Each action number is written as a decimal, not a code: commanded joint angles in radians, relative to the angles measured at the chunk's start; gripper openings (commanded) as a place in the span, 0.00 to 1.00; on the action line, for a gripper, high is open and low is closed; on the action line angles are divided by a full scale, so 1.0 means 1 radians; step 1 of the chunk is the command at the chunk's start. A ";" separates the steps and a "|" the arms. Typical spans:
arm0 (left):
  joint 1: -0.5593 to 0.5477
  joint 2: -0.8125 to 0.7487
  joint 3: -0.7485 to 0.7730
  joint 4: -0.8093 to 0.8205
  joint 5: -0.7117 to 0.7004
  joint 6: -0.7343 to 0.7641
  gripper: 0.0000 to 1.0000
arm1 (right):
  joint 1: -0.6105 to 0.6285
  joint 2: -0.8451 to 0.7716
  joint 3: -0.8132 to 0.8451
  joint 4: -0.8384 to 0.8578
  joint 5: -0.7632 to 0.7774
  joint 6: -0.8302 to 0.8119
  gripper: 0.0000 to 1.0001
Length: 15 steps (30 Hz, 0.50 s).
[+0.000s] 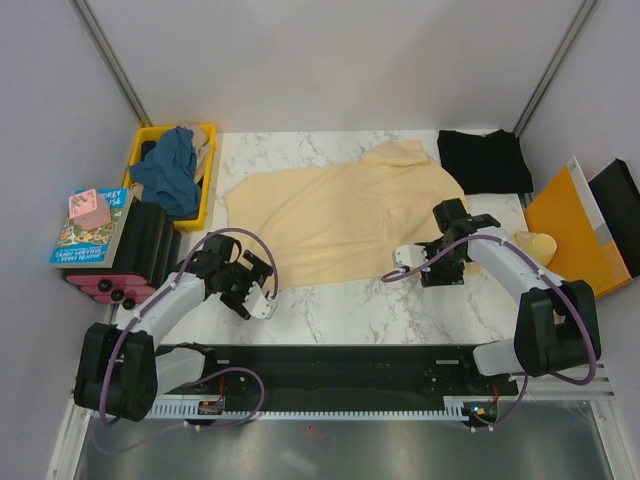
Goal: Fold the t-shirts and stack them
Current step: Fold the tshirt
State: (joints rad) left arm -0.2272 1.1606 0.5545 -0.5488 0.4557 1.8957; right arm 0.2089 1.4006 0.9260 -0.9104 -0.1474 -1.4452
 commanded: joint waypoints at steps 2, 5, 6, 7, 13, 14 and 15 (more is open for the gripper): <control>-0.004 0.019 -0.031 -0.030 0.014 0.077 1.00 | 0.017 -0.011 -0.070 0.037 0.012 0.000 0.67; -0.003 0.053 -0.028 -0.028 0.005 0.074 1.00 | 0.018 0.014 -0.107 0.094 0.035 0.023 0.66; -0.004 0.065 -0.027 -0.023 0.005 0.063 1.00 | 0.018 0.021 -0.116 0.108 0.042 0.032 0.66; -0.004 0.077 -0.022 -0.014 -0.003 0.057 1.00 | 0.017 0.037 -0.119 0.126 0.043 0.042 0.66; -0.003 0.146 -0.001 0.038 -0.031 0.034 0.98 | 0.018 0.101 -0.122 0.206 0.069 0.082 0.64; -0.004 0.154 0.004 0.039 -0.034 0.036 0.95 | 0.018 0.106 -0.125 0.215 0.071 0.082 0.64; -0.004 0.168 0.007 0.039 -0.032 0.029 0.87 | 0.017 0.109 -0.131 0.223 0.074 0.078 0.63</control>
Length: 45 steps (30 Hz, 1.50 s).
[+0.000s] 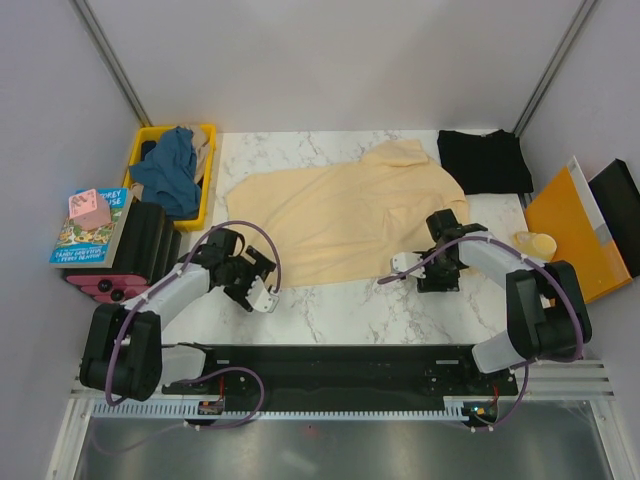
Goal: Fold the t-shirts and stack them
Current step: Fold the tshirt
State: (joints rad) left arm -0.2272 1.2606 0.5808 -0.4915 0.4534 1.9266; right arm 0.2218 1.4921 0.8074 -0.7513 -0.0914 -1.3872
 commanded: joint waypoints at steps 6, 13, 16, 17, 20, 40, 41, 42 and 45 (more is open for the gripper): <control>-0.003 0.094 0.008 -0.016 -0.039 -0.020 0.41 | 0.005 0.053 -0.016 0.093 0.021 0.022 0.59; -0.001 0.099 0.033 -0.068 -0.048 -0.014 0.02 | 0.005 0.074 -0.005 0.084 0.027 0.034 0.20; 0.005 0.094 0.057 -0.136 -0.039 -0.002 0.02 | 0.007 0.053 -0.011 0.063 0.032 0.022 0.08; 0.006 0.091 0.059 -0.139 -0.038 0.005 0.02 | 0.005 0.043 -0.017 0.063 0.035 0.011 0.08; 0.014 0.088 0.057 -0.139 -0.039 0.009 0.02 | 0.007 0.014 -0.010 0.064 0.035 0.010 0.15; 0.014 0.103 0.082 -0.140 -0.036 0.009 0.02 | 0.021 0.046 -0.050 0.202 0.022 0.001 0.57; 0.014 0.102 0.083 -0.140 -0.038 0.009 0.02 | 0.022 0.056 -0.053 0.219 0.025 0.002 0.57; 0.014 0.102 0.082 -0.140 -0.038 0.008 0.02 | 0.024 0.072 -0.054 0.234 0.038 0.007 0.56; 0.014 0.099 0.082 -0.144 -0.041 0.009 0.02 | 0.024 0.117 -0.048 0.260 0.058 0.010 0.51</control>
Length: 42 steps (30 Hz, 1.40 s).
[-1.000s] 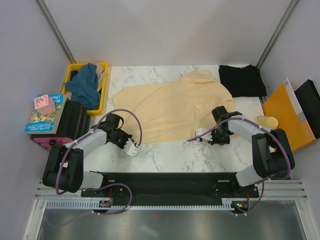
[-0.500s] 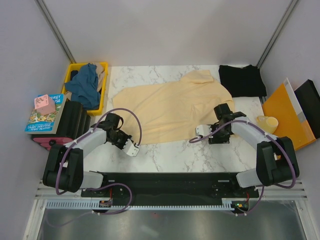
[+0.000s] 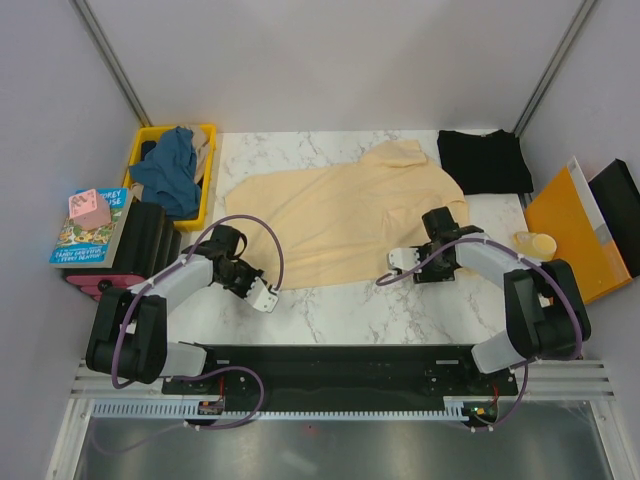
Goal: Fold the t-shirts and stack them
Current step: Fold the tshirt
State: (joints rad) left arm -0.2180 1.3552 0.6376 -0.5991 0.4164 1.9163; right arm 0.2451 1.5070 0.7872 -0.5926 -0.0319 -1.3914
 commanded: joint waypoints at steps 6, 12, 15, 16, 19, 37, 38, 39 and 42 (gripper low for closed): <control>0.006 0.002 0.014 -0.085 -0.022 0.033 0.02 | 0.002 0.113 -0.023 0.071 0.007 0.003 0.17; 0.020 -0.045 -0.029 -0.180 -0.025 0.070 0.02 | 0.005 0.010 -0.016 -0.131 -0.042 -0.030 0.02; 0.023 -0.070 -0.044 -0.217 -0.019 0.085 0.02 | 0.013 -0.071 -0.051 -0.234 -0.062 -0.069 0.02; 0.023 -0.074 -0.046 -0.226 -0.018 0.093 0.02 | 0.017 -0.091 -0.061 -0.272 -0.065 -0.080 0.02; 0.023 -0.088 -0.049 -0.260 -0.007 0.107 0.02 | 0.040 -0.158 -0.095 -0.350 -0.076 -0.103 0.02; 0.026 -0.272 0.154 -0.455 0.105 0.015 1.00 | 0.097 -0.211 0.179 -0.532 -0.125 0.046 0.60; 0.029 -0.271 0.201 -0.418 0.107 -0.020 1.00 | 0.092 -0.190 0.210 -0.524 -0.135 0.087 0.61; 0.029 -0.260 0.223 -0.287 0.108 -0.069 1.00 | 0.086 -0.174 0.236 -0.476 -0.140 0.130 0.61; 0.031 -0.139 0.306 0.001 0.070 -0.282 1.00 | 0.024 -0.056 0.358 -0.342 -0.192 0.319 0.62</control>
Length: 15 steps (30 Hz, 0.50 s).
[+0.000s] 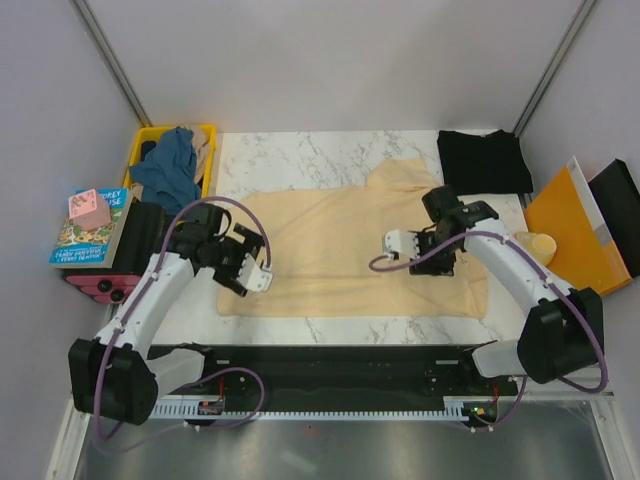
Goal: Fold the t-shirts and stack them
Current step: Fold the tshirt
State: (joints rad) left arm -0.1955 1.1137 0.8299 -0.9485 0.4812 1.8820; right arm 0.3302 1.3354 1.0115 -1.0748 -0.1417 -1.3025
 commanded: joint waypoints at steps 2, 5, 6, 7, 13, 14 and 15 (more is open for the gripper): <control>0.011 0.264 0.211 0.453 -0.059 -0.403 1.00 | -0.088 0.254 0.235 0.202 -0.085 0.372 0.62; 0.021 0.446 0.393 0.473 -0.151 -0.518 1.00 | -0.163 0.472 0.445 0.263 -0.130 0.492 0.61; 0.039 0.544 0.437 0.481 -0.159 -0.553 1.00 | -0.207 0.526 0.510 0.274 -0.172 0.582 0.61; 0.047 0.582 0.475 0.497 -0.165 -0.570 1.00 | -0.230 0.630 0.639 0.274 -0.191 0.617 0.61; 0.082 0.762 0.664 0.533 -0.214 -0.580 1.00 | -0.370 0.945 1.071 0.323 -0.262 0.899 0.61; 0.082 0.767 0.663 0.539 -0.214 -0.571 1.00 | -0.372 0.959 1.090 0.344 -0.251 0.901 0.61; 0.082 0.771 0.660 0.540 -0.214 -0.545 1.00 | -0.373 0.972 1.096 0.355 -0.246 0.895 0.61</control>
State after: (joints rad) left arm -0.1177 1.8778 1.4353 -0.4530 0.2905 1.3712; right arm -0.0013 2.2433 1.9942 -0.7780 -0.3397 -0.5800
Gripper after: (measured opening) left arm 0.994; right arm 0.609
